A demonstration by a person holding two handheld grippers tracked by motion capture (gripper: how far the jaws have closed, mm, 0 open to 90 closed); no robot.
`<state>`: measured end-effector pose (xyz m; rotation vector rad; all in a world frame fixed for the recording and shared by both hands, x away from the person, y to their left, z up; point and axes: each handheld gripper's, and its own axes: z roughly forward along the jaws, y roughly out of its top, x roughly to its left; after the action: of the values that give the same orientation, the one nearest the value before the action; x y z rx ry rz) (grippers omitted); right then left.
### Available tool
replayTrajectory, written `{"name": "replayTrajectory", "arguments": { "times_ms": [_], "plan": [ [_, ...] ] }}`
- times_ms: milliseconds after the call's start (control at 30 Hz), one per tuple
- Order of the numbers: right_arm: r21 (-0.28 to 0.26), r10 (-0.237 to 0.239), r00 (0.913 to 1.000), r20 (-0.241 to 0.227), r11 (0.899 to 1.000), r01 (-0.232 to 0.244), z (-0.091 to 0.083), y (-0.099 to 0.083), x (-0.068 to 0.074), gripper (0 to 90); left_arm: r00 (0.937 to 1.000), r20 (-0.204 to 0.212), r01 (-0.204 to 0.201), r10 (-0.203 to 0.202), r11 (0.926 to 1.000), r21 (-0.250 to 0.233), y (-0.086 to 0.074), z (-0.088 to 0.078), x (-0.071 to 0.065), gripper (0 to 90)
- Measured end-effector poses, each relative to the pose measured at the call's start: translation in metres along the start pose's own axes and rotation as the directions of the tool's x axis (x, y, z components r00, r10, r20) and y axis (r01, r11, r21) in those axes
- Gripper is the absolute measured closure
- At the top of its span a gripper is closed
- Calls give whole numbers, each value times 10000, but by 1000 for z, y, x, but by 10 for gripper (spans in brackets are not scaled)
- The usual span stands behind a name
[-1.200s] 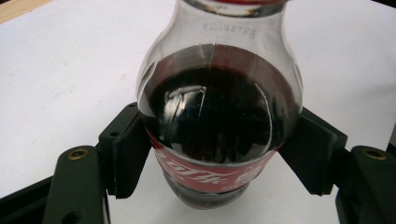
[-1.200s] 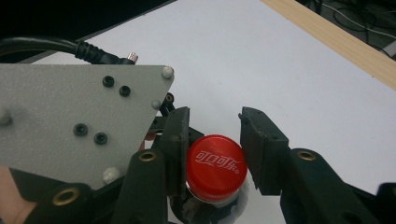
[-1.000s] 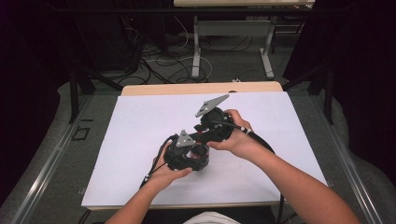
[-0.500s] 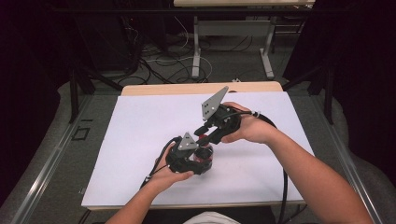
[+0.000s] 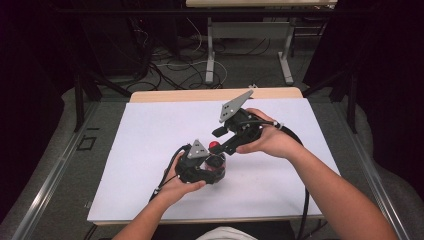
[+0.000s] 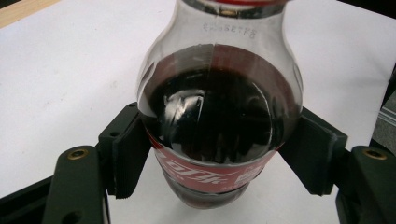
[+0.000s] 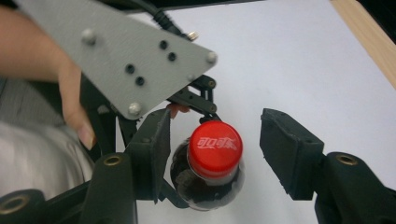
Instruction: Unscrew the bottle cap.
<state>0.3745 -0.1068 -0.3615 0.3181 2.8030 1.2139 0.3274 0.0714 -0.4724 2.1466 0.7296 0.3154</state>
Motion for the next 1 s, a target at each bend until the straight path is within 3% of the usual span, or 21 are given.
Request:
{"name": "replayTrajectory", "arguments": {
  "times_ms": [67, 167, 233, 300, 333, 433, 533, 667, 700, 833, 867, 900, 1000],
  "plan": [
    [-99, 477, 9982, 370, 9988, -473, -2, 0, 1, 427, 10000, 65, -11, 10, 9999, 163, 1, -1, 1, 302],
    [-22, 1424, 9858, 886, 9898, -1427, -1, -1, 1, 418, 9999, -21, 163, -163, 9999, -3, 0, 1, -1, 301],
    [28, 1740, 9738, 1462, 9843, -1763, 0, 0, 2, 401, 9999, -71, 84, -84, 10000, 22, 0, 1, 0, 301],
    [-193, 2224, 9547, 1979, 9746, -2230, 3, 1, 6, 383, 9999, -88, 53, -53, 10000, 15, 0, 2, -1, 301],
    [-170, 2624, 9414, 2121, 9641, -2649, 5, 3, 10, 384, 9999, -88, 48, -48, 10000, 28, 0, 2, -1, 301],
    [-120, 2929, 9236, 2472, 9541, -2993, 11, 6, 17, 427, 9999, -105, 56, -56, 10000, 27, 0, 2, -2, 301],
    [-165, 2947, 9032, 3122, 9522, -3050, 15, 10, 23, 485, 9998, -144, 119, -117, 9999, 78, 0, 2, -3, 301],
    [19, 3232, 8868, 3303, 9393, -3431, 21, 13, 27, 528, 9998, -175, 113, -113, 9999, 43, 0, 2, -2, 301],
    [24, 3452, 8793, 3282, 9305, -3663, 22, 14, 27, 529, 9998, -168, 109, -108, 9999, 46, 0, 2, -2, 301],
    [209, 3723, 8729, 3153, 9169, -3986, 27, 13, 27, 553, 9998, -172, 95, -95, 10000, 26, 0, 2, -2, 301],
    [117, 3725, 8741, 3119, 9184, -3956, 29, 13, 27, 591, 9998, -166, 116, -115, 9999, 22, 0, 2, -2, 301],
    [369, 3722, 8699, 3236, 9137, -4047, 29, 13, 28, 599, 9998, -158, 124, -124, 9999, 40, 0, 1, -2, 302],
    [368, 3656, 8752, 3167, 9173, -3965, 28, 13, 27, 606, 9997, -160, 157, -157, 9999, -4, 0, 1, -2, 302]
  ]
}}
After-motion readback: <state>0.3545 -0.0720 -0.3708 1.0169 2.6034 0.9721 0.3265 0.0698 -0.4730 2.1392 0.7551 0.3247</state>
